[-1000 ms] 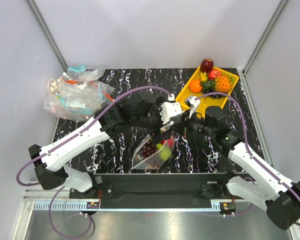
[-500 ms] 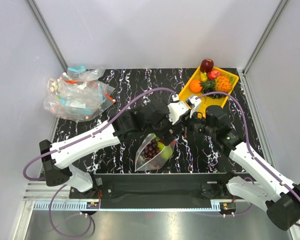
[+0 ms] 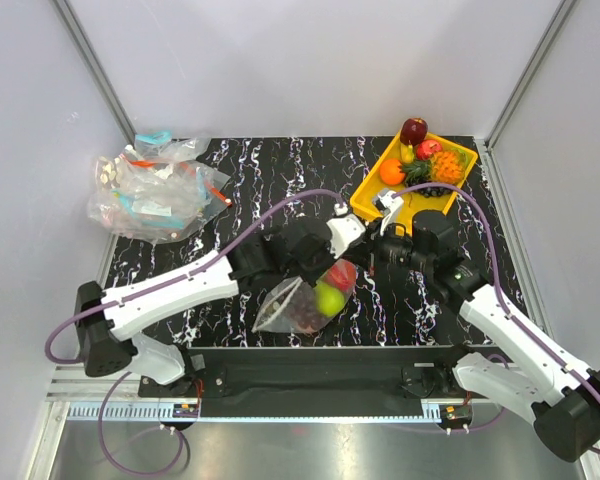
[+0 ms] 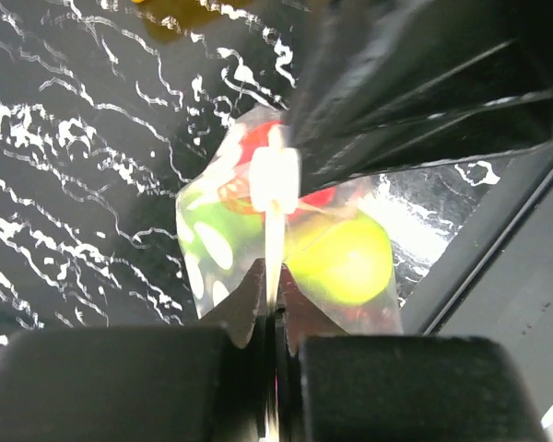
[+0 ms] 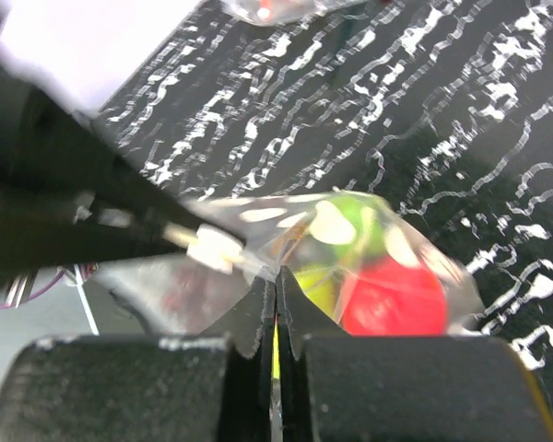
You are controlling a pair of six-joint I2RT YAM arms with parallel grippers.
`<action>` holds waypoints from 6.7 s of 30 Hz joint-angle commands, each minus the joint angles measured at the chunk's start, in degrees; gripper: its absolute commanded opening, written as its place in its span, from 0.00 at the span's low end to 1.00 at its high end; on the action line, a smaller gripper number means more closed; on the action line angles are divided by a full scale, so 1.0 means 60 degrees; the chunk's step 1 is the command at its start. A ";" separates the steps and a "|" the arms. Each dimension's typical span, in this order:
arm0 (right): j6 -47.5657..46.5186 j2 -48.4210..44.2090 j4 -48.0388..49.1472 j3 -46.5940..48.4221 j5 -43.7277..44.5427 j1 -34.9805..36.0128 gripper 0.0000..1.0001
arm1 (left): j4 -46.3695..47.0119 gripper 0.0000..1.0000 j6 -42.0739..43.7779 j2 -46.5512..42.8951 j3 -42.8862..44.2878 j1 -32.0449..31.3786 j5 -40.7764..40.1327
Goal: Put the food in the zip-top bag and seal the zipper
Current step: Zip the zipper food storage bag at the center of the board, then place the zipper food storage bag at the center of the board.
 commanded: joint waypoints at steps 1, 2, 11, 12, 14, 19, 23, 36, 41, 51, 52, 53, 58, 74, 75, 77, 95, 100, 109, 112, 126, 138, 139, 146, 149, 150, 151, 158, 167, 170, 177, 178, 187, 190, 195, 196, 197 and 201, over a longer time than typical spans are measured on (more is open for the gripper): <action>-0.0067 -0.0335 0.0371 0.0375 -0.0160 -0.0015 0.00 | 0.0941 0.00 0.0728 -0.1159 -0.0192 0.0633 0.1142; -0.0242 -0.0364 0.0443 0.0346 -0.0553 -0.0015 0.00 | 0.1014 0.00 0.1164 -0.1262 -0.0237 0.0736 0.1595; -0.0624 -0.1066 0.2244 -0.0475 -0.2415 0.0000 0.53 | -0.0229 0.00 0.3145 -0.1848 0.0407 0.1879 0.5231; -0.0639 -0.1096 0.2333 -0.0533 -0.2461 -0.0015 0.55 | -0.0346 0.00 0.3233 -0.1849 0.0451 0.1894 0.5566; -0.0756 -0.1170 0.2436 -0.0505 -0.2592 -0.0015 0.60 | -0.0581 0.00 0.3439 -0.1834 0.0553 0.1894 0.5818; -0.1005 -0.1039 0.2422 -0.0212 -0.2929 -0.0015 0.58 | -0.0874 0.00 0.3644 -0.1819 0.0656 0.1879 0.6126; -0.1005 -0.0745 0.2392 -0.0021 -0.3617 -0.0015 0.48 | -0.0860 0.00 0.3644 -0.1834 0.0671 0.1879 0.6170; -0.0829 -0.0511 0.2744 0.0110 -0.4043 0.0234 0.50 | -0.0904 0.00 0.3703 -0.1658 0.0817 0.1879 0.6273; -0.0815 -0.0160 0.2788 0.0301 -0.3897 0.0439 0.40 | -0.0962 0.00 0.3746 -0.1468 0.0861 0.1894 0.6243; -0.0624 0.0134 0.2422 0.0389 -0.2681 0.0484 0.00 | -0.0568 0.33 0.3791 -0.1672 0.0584 0.1967 0.5776; -0.0552 0.0177 0.2335 0.0375 -0.2478 0.0498 0.00 | -0.0422 0.37 0.3762 -0.1731 0.0496 0.2011 0.5804; -0.0508 0.0163 0.2276 0.0389 -0.2461 0.0484 0.00 | -0.0348 0.44 0.3761 -0.1876 0.0452 0.2040 0.5848; -0.0390 0.0177 0.1924 0.0506 -0.2417 0.0483 0.00 | 0.0413 0.50 0.3703 -0.2448 0.0334 0.2041 0.5775; -0.0683 0.0192 0.1206 0.1048 -0.2534 0.0615 0.00 | 0.0474 0.51 0.3834 -0.1586 0.1359 0.2055 0.5599; -0.0712 0.0178 0.1177 0.1063 -0.2534 0.0615 0.00 | 0.0415 0.51 0.3864 -0.1541 0.1446 0.2041 0.5628; -0.0712 0.0207 0.1147 0.1092 -0.2549 0.0615 0.00 | 0.0356 0.51 0.3864 -0.1366 0.1535 0.2055 0.5803; -0.0786 0.0163 0.1030 0.1239 -0.2447 0.0659 0.00 | -0.0040 0.38 0.4010 -0.1014 0.1535 0.2055 0.6478; -0.0800 0.0105 0.1001 0.1239 -0.2417 0.0659 0.00 | -0.0098 0.27 0.3981 -0.0955 0.1520 0.2040 0.6624; -0.0844 -0.0012 0.0928 0.1312 -0.2344 0.0659 0.00 | -0.0244 0.06 0.4010 -0.0853 0.1535 0.2055 0.6698; -0.0917 -0.0144 0.0796 0.1370 -0.2198 0.0659 0.00 | -0.0361 0.00 0.3996 -0.0882 0.1506 0.2041 0.6537; -0.1064 -0.1198 0.0590 0.1459 0.0026 0.0659 0.00 | -0.0801 0.00 0.3645 -0.1101 0.1125 0.2099 0.5745; -0.1122 -0.1551 -0.0083 0.2322 0.3175 0.0645 0.00 | -0.0640 0.00 0.3044 -0.1570 0.0188 0.2567 0.5423; -0.1108 -0.1507 -0.0127 0.2424 0.3439 0.0659 0.00 | -0.0611 0.00 0.3000 -0.1614 0.0115 0.2611 0.5380; -0.0757 -0.0936 -0.0902 0.3069 0.6120 0.0645 0.00 | -0.0450 0.00 0.2385 -0.2082 -0.0749 0.2787 0.4823; -0.0509 -0.0921 -0.0991 0.3099 0.7232 0.0645 0.00 | -0.0318 0.00 0.2239 -0.2244 -0.1189 0.2875 0.4691; -0.0493 -0.0935 -0.1020 0.3099 0.7410 0.0645 0.00 | -0.0318 0.00 0.2223 -0.2259 -0.1262 0.2904 0.4662; -0.0478 -0.0950 -0.1064 0.3099 0.7600 0.0645 0.00 | -0.0332 0.00 0.2209 -0.2259 -0.1335 0.2919 0.4560; -0.0273 -0.0892 -0.1606 0.3172 0.9387 0.0630 0.00 | -0.0552 0.00 0.2077 -0.2083 -0.1380 0.3256 0.4178; 0.1027 -0.0906 -0.2060 0.2632 1.0897 0.0630 0.00 | -0.0420 0.00 0.2033 -0.1616 -0.0722 0.3447 0.3228; 0.1440 -0.1111 -0.1768 0.2031 1.0927 0.0644 0.00 | -0.0216 0.00 0.1887 -0.1075 -0.0048 0.3549 0.2977; 0.2085 -0.1024 -0.1578 0.1152 1.1278 0.0630 0.00 | 0.0428 0.00 0.1389 0.0800 0.1870 0.3769 0.2245; 0.2245 -0.0965 -0.1606 0.1064 1.1410 0.0615 0.00 | 0.0516 0.00 0.1316 0.1006 0.2075 0.3754 0.2230; 0.2614 -0.0116 -0.1228 0.0653 1.2817 0.0250 0.11 | 0.0956 0.00 0.1111 0.3978 0.5107 0.4032 0.1820; 0.2452 0.0440 -0.0962 0.0901 1.1956 -0.0744 0.82 | 0.1511 0.13 0.0993 0.4230 0.5402 0.4135 0.1527; 0.2379 0.1378 -0.1985 0.2334 1.1089 -0.1362 1.00 | 0.2697 0.91 0.0700 0.3398 0.4657 0.4223 0.0856; 0.2306 0.1321 -0.2046 0.2482 1.0929 -0.1362 1.00 | 0.2787 0.98 0.0700 0.2888 0.4336 0.4223 0.0737; 0.2276 0.1248 -0.2104 0.2571 1.0855 -0.1362 1.00 | 0.2802 0.99 0.0671 0.2622 0.4188 0.4223 0.0605; 0.1737 0.0502 -0.2295 0.2806 1.0008 -0.1362 1.00 | 0.2526 0.99 0.0320 0.1114 0.3485 0.4238 -0.0376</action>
